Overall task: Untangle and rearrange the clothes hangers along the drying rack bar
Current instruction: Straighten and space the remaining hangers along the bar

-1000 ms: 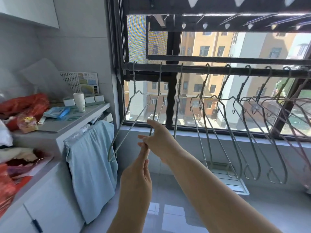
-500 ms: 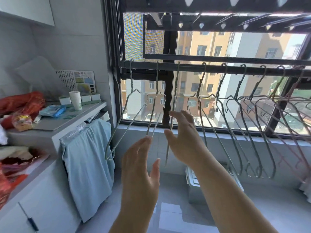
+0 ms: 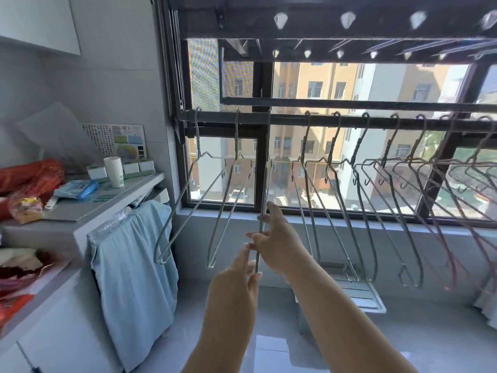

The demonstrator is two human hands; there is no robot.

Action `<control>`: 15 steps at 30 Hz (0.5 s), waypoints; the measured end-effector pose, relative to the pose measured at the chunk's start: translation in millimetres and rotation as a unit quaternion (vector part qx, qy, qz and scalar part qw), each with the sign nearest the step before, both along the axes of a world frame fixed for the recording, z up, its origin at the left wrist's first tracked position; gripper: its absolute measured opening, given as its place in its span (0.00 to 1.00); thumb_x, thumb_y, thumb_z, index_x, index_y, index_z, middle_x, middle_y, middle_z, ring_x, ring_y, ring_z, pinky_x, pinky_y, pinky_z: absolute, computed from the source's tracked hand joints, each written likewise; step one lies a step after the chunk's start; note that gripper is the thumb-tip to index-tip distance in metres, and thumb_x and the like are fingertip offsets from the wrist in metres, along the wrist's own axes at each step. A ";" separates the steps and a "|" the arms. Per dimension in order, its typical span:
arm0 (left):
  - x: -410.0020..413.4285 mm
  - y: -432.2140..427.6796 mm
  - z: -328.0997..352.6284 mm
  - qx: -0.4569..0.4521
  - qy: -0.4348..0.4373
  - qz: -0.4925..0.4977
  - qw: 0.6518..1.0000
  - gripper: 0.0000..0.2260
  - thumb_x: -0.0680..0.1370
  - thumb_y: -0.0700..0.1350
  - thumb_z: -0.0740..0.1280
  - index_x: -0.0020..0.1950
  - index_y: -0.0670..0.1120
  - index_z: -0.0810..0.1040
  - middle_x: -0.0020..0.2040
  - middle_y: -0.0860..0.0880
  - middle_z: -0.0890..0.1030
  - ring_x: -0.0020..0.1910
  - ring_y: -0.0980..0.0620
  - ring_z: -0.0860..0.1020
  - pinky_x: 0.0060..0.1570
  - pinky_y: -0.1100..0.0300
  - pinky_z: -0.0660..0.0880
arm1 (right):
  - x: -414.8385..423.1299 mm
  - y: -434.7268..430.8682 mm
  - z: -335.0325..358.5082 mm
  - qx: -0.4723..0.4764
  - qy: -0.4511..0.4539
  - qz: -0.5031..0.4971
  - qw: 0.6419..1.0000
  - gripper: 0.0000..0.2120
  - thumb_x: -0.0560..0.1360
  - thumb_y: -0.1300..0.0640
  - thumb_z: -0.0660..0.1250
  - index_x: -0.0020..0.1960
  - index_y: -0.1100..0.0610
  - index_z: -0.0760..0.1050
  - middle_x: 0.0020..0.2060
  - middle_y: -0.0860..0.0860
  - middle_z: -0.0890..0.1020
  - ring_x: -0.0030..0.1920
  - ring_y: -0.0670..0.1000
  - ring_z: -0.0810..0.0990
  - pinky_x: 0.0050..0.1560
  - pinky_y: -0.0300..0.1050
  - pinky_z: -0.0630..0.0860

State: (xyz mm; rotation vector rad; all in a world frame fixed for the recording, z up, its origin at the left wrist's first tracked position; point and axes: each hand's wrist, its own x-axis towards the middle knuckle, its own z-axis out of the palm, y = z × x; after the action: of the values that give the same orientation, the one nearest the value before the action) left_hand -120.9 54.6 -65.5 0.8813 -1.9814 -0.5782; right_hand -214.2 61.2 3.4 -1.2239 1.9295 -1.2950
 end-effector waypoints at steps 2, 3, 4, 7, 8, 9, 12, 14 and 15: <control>-2.8 0.1 -2.0 -0.003 0.010 0.001 1.000 0.26 0.72 0.41 0.70 0.68 0.49 0.67 0.48 0.52 0.83 0.46 0.60 0.81 0.52 0.68 0.74 | -1.0 3.2 0.5 -0.020 -0.052 0.006 0.998 0.30 0.75 0.72 0.58 0.70 0.50 0.56 0.57 0.54 0.73 0.52 0.52 0.80 0.50 0.46 0.78; -4.3 0.0 -2.5 -0.007 0.014 0.002 1.000 0.27 0.71 0.41 0.71 0.69 0.50 0.66 0.47 0.53 0.84 0.45 0.61 0.81 0.51 0.69 0.74 | -1.9 4.8 0.6 -0.027 -0.062 0.005 0.998 0.29 0.75 0.73 0.57 0.70 0.51 0.58 0.55 0.54 0.73 0.49 0.52 0.80 0.47 0.44 0.78; -5.7 0.0 -3.1 -0.011 0.016 0.004 1.000 0.28 0.71 0.41 0.71 0.69 0.50 0.66 0.47 0.53 0.84 0.45 0.61 0.81 0.50 0.71 0.73 | -3.0 6.2 0.4 -0.028 -0.063 0.003 0.998 0.28 0.75 0.72 0.58 0.69 0.52 0.59 0.53 0.53 0.74 0.47 0.52 0.81 0.45 0.42 0.78; -9.1 -0.5 -5.8 -0.021 0.027 0.006 0.999 0.28 0.71 0.41 0.71 0.69 0.50 0.67 0.45 0.53 0.84 0.43 0.62 0.81 0.48 0.75 0.70 | -4.2 10.1 1.2 -0.029 -0.071 0.001 0.997 0.22 0.76 0.71 0.58 0.67 0.56 0.62 0.45 0.50 0.75 0.42 0.50 0.80 0.42 0.39 0.76; -10.1 -0.8 -6.8 -0.021 0.028 0.008 0.999 0.28 0.70 0.41 0.71 0.68 0.50 0.67 0.45 0.53 0.84 0.42 0.62 0.80 0.48 0.75 0.70 | -5.2 11.4 1.1 -0.030 -0.080 0.001 0.996 0.21 0.76 0.70 0.58 0.66 0.56 0.63 0.43 0.49 0.74 0.41 0.49 0.80 0.43 0.39 0.76; -11.1 -1.4 -8.0 -0.024 0.030 0.009 0.999 0.28 0.70 0.41 0.72 0.68 0.50 0.67 0.45 0.53 0.84 0.42 0.62 0.80 0.48 0.75 0.69 | -6.0 12.2 0.8 -0.032 -0.092 0.000 0.995 0.20 0.76 0.70 0.58 0.65 0.57 0.63 0.41 0.49 0.74 0.39 0.49 0.79 0.43 0.40 0.76; -13.2 -3.4 -10.9 -0.022 0.034 0.008 0.999 0.29 0.69 0.41 0.72 0.68 0.49 0.67 0.44 0.53 0.84 0.42 0.62 0.80 0.46 0.79 0.67 | -8.1 13.2 -0.6 -0.037 -0.112 -0.001 0.993 0.21 0.76 0.71 0.58 0.67 0.57 0.63 0.39 0.49 0.74 0.36 0.46 0.79 0.44 0.41 0.77; -14.2 -3.8 -11.7 -0.022 0.036 0.004 0.999 0.29 0.69 0.41 0.72 0.68 0.49 0.67 0.44 0.53 0.84 0.42 0.62 0.80 0.45 0.83 0.65 | -8.8 13.2 -0.7 -0.037 -0.110 0.001 0.993 0.22 0.76 0.71 0.59 0.67 0.57 0.62 0.40 0.48 0.74 0.37 0.46 0.79 0.45 0.42 0.78; -14.6 -4.0 -12.3 -0.026 0.039 0.004 0.999 0.29 0.69 0.41 0.72 0.68 0.49 0.67 0.44 0.53 0.85 0.43 0.63 0.80 0.45 0.84 0.64 | -8.9 13.4 0.0 -0.036 -0.109 0.003 0.993 0.22 0.76 0.71 0.59 0.67 0.57 0.63 0.41 0.48 0.74 0.37 0.46 0.79 0.43 0.39 0.78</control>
State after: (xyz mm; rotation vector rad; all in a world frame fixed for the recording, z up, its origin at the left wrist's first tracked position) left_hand -135.5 50.6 -77.8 0.8229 -1.9138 -0.5470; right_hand -223.1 74.6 3.4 -1.0713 1.7369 -1.4427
